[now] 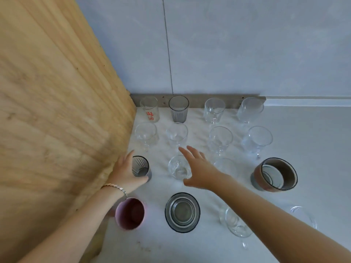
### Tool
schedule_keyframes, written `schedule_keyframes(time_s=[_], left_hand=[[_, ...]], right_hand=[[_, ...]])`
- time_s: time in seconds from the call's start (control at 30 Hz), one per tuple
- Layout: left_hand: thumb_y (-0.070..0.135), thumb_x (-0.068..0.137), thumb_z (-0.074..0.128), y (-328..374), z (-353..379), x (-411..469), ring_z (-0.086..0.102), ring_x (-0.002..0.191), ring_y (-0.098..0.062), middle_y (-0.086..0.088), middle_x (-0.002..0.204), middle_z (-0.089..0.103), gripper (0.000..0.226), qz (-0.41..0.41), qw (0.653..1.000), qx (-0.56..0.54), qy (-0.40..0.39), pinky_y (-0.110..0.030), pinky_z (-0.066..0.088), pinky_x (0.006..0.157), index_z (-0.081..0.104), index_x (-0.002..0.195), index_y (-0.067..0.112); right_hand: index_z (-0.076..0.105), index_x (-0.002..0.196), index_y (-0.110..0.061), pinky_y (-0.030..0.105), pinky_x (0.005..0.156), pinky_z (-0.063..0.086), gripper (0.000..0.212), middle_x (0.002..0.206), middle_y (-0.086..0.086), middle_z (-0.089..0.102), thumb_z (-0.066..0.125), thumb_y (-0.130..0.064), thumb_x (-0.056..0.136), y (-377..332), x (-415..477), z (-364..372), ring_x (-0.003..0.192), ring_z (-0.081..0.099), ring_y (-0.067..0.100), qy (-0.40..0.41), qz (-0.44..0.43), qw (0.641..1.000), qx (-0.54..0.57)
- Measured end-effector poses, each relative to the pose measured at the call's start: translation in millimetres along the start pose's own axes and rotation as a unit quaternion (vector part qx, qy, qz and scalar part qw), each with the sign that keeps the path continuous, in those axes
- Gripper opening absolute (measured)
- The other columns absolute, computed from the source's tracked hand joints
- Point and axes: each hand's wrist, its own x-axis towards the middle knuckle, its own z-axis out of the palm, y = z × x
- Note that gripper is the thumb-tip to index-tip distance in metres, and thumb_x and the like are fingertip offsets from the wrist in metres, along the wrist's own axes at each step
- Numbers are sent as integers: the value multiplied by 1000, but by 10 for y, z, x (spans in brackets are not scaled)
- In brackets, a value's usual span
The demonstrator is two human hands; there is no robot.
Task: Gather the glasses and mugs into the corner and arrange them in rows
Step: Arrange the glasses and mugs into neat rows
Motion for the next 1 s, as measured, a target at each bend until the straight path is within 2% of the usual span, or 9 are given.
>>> schedule_keyframes(time_s=[0.07,0.13,0.23,0.33,0.43,0.6,0.77,0.83,1.0], left_hand=[[38,70,75,-114,37,-11,19,145,-23,-6,156,16,101,-12,1000,6,-24,-33,21,117,14,149,19],[42,68,76,-155,58,8,24,143,-23,-6,155,22,102,-20,1000,-23,-8,-35,25,116,17,149,19],[44,68,76,-146,52,37,34,138,-23,-5,151,31,97,-11,1000,-26,-2,-36,34,111,22,146,23],[45,69,74,-111,42,33,41,133,-25,-6,146,37,91,2,1000,0,5,-36,39,105,26,144,25],[46,69,74,-121,47,29,41,132,-24,-5,146,37,91,4,1000,-4,11,-35,40,103,27,144,25],[44,66,77,-164,40,104,41,132,-22,-5,144,40,92,8,999,-40,20,-35,39,105,31,143,24],[43,64,79,-154,55,155,45,128,-24,-6,140,43,91,14,998,-49,28,-35,42,102,35,141,24],[44,64,79,-149,70,151,45,128,-24,-6,140,43,91,18,998,-45,24,-36,43,102,35,141,24],[45,63,78,-155,72,153,46,127,-25,-8,138,43,91,15,999,-38,21,-39,44,102,35,140,24]], right_hand=[[7,152,-28,41,115,31,97,158,2,11,69,-16,78,-52,114,128,142,23,30,-20,2,999,-33],[14,151,-27,38,109,38,93,153,4,22,70,-18,77,-73,182,219,133,34,30,3,25,998,-60],[19,148,-31,39,103,44,92,141,6,30,74,-38,74,-126,211,307,126,40,31,30,76,995,-63],[17,146,-31,40,92,49,95,136,11,32,71,-56,72,-196,226,405,120,50,34,34,143,989,-31],[15,146,-24,38,86,52,99,136,14,30,67,-62,71,-317,270,525,111,57,34,46,209,975,53],[21,140,-25,40,85,57,96,130,12,32,77,-46,65,-417,344,629,97,66,35,64,258,942,203],[28,136,-21,36,82,56,83,129,10,37,75,-38,70,-404,310,566,79,61,27,101,266,933,218],[28,136,-21,37,84,54,82,130,10,37,75,-37,70,-385,300,537,81,57,27,97,266,936,208],[28,135,-21,40,86,54,83,129,10,37,75,-37,69,-365,292,531,98,61,31,88,260,943,190]])
